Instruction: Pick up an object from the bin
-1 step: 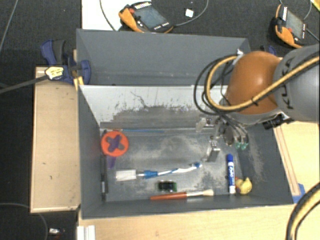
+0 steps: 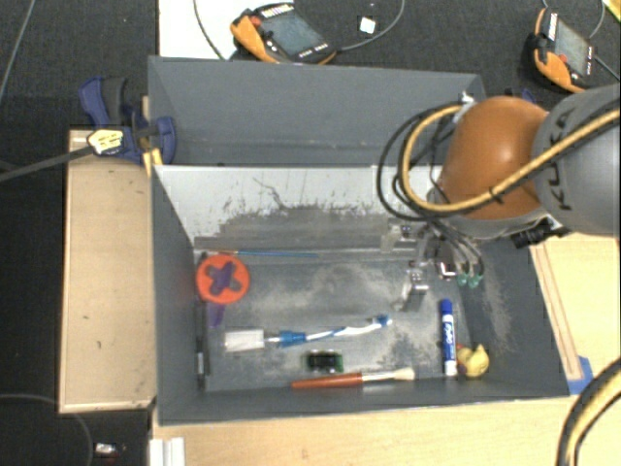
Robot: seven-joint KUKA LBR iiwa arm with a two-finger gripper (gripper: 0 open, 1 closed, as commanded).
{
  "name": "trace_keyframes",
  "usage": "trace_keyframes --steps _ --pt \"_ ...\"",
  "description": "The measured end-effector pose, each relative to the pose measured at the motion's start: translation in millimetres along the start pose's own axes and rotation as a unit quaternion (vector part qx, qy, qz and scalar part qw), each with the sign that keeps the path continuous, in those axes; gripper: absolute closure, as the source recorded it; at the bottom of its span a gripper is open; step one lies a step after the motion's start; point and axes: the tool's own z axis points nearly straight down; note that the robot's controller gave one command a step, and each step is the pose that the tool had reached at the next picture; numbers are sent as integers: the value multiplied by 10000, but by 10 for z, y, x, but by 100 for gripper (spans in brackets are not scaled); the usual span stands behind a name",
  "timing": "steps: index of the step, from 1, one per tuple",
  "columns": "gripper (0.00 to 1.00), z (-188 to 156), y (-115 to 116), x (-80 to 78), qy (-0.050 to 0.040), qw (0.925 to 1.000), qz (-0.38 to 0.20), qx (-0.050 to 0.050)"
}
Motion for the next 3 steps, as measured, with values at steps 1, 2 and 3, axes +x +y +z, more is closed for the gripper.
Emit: trace_keyframes --steps 1,2,3 --pt "0 868 452 499 22 9992 -405 -10" --pt "0 265 532 456 -90 9941 -1085 10" --pt "0 809 451 499 19 9988 -483 -2"
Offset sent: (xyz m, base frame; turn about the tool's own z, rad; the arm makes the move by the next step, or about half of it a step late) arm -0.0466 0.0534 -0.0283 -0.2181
